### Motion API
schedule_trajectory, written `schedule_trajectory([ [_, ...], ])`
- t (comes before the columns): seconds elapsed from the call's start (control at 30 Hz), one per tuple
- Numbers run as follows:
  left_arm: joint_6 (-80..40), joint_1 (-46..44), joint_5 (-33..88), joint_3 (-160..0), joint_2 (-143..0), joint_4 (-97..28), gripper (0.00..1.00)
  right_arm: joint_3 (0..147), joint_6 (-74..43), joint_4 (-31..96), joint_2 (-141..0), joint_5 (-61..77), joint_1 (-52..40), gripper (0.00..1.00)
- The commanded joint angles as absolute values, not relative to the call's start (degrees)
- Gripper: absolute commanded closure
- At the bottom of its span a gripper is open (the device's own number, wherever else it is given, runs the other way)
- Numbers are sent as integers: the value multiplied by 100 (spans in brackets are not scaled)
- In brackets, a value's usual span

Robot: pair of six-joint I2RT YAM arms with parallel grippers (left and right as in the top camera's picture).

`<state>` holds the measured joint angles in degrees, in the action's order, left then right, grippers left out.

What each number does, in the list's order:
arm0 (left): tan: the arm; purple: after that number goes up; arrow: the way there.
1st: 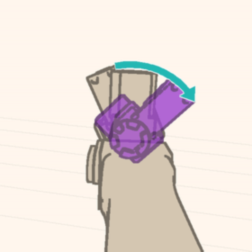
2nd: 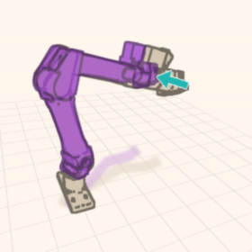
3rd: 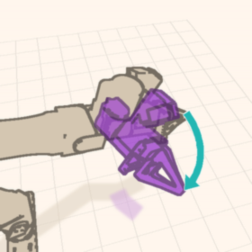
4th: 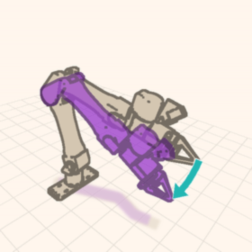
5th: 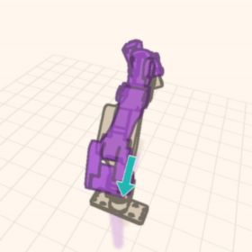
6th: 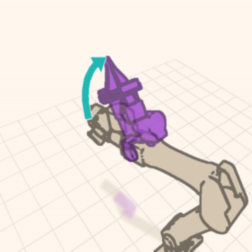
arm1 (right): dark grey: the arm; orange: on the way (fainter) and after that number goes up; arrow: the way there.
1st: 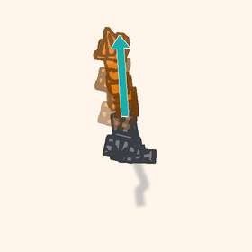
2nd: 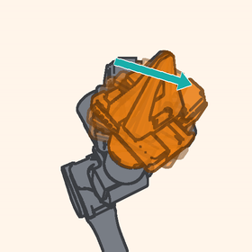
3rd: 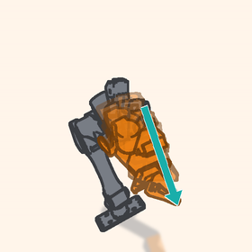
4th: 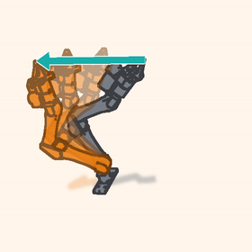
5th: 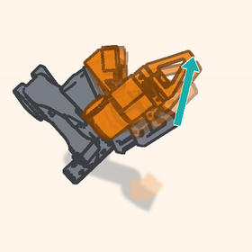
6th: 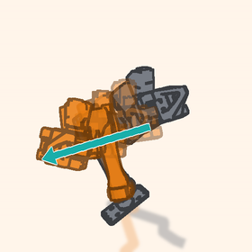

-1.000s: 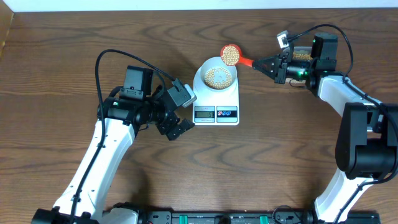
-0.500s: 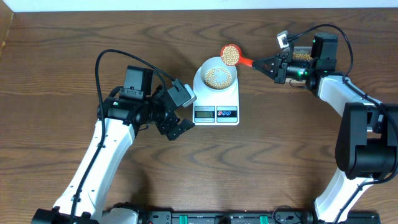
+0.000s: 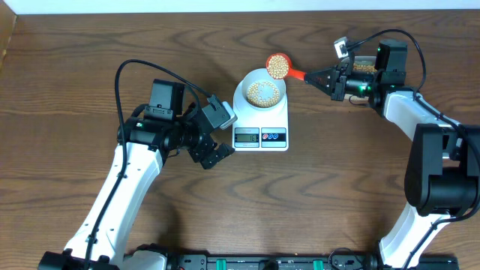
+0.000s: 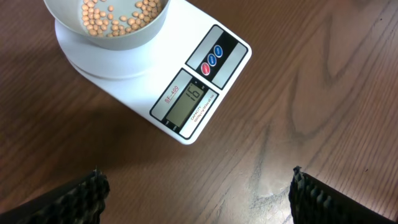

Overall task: Scoop item into bowl and weigh 50g on scale
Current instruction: 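Hold the scoop tilted over the bowl with the right gripper, trickling beans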

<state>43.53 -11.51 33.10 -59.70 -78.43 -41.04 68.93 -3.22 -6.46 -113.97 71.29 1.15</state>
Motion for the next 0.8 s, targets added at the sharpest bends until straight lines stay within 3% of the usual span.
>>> schedule_trajectory([
  [0.0, 4390, -1131, 3387, -6099, -7843, -4106, 5, 6921, -200, -646, -11428, 7210, 64, 99],
  [0.77, 4390, -1131, 3387, -6099, -7843, -4106, 5, 6921, -161, -637, -11428, 7150, 62, 99],
])
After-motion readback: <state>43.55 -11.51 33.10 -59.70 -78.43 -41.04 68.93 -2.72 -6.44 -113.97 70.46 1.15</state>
